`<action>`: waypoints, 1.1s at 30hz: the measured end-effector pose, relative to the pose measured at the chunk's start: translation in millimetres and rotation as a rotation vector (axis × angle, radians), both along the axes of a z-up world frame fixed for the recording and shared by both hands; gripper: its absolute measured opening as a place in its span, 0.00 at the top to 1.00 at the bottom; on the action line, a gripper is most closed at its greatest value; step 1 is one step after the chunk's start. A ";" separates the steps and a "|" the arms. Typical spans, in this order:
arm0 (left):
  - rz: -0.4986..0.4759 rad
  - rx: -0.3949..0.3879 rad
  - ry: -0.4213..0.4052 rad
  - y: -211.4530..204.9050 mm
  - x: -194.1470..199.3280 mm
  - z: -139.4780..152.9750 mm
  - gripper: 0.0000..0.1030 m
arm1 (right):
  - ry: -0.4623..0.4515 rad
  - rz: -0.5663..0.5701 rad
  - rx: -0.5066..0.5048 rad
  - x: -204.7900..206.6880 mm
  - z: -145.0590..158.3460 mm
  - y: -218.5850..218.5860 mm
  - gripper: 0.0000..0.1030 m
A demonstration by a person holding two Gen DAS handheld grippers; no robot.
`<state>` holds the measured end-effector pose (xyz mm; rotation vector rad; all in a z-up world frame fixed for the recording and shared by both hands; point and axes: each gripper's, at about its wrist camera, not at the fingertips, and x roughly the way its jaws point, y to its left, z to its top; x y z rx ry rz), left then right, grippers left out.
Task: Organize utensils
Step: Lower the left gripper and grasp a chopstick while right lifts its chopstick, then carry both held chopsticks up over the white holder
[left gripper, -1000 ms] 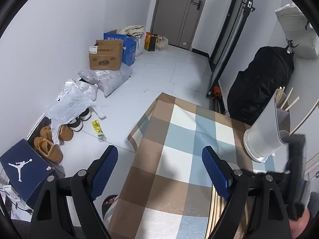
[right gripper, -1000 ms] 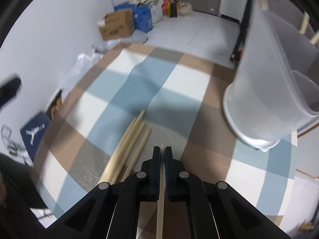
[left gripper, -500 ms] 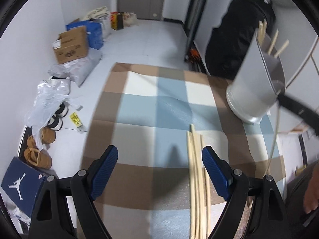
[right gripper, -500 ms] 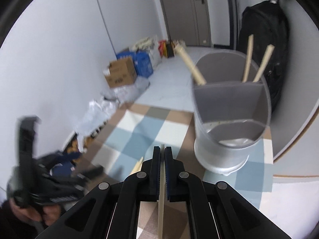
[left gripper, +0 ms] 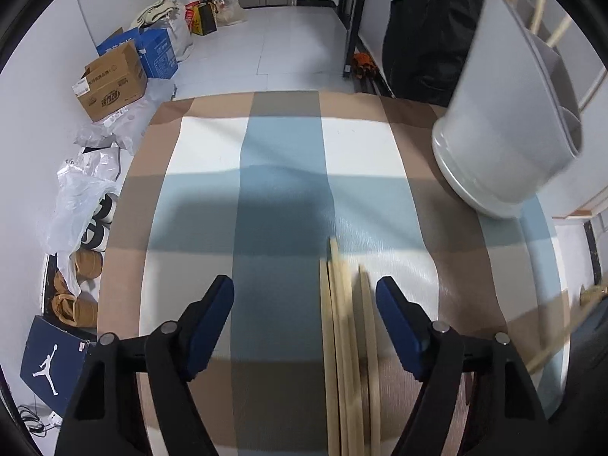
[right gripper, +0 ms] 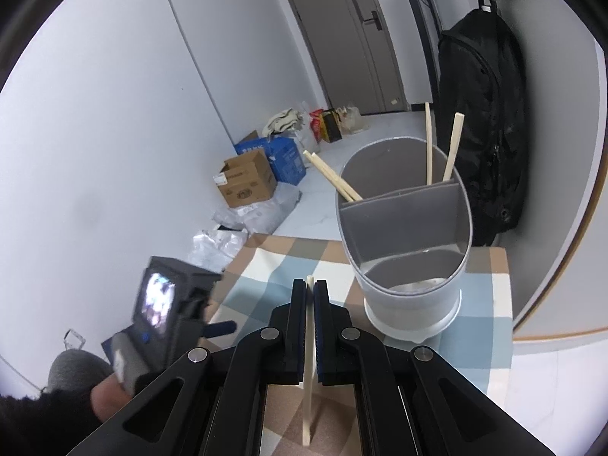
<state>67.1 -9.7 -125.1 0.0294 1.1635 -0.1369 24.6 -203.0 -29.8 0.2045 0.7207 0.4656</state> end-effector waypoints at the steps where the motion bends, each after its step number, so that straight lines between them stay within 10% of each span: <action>1: 0.005 0.000 0.006 -1.4 2.5 -1.2 0.36 | -0.002 -0.004 0.003 0.0 0.5 -2.0 0.97; 7: 0.004 0.015 0.014 -10.0 11.8 -6.2 0.57 | 0.002 -0.015 0.028 -0.3 2.3 -11.5 0.97; 12: -0.012 -0.004 0.015 -12.0 13.0 -5.1 0.96 | -0.006 -0.013 0.027 -2.0 2.6 -12.5 0.97; 33: 0.050 -0.201 -0.144 6.6 -18.3 56.5 1.00 | -0.058 -0.024 0.045 -12.5 10.0 -11.7 0.97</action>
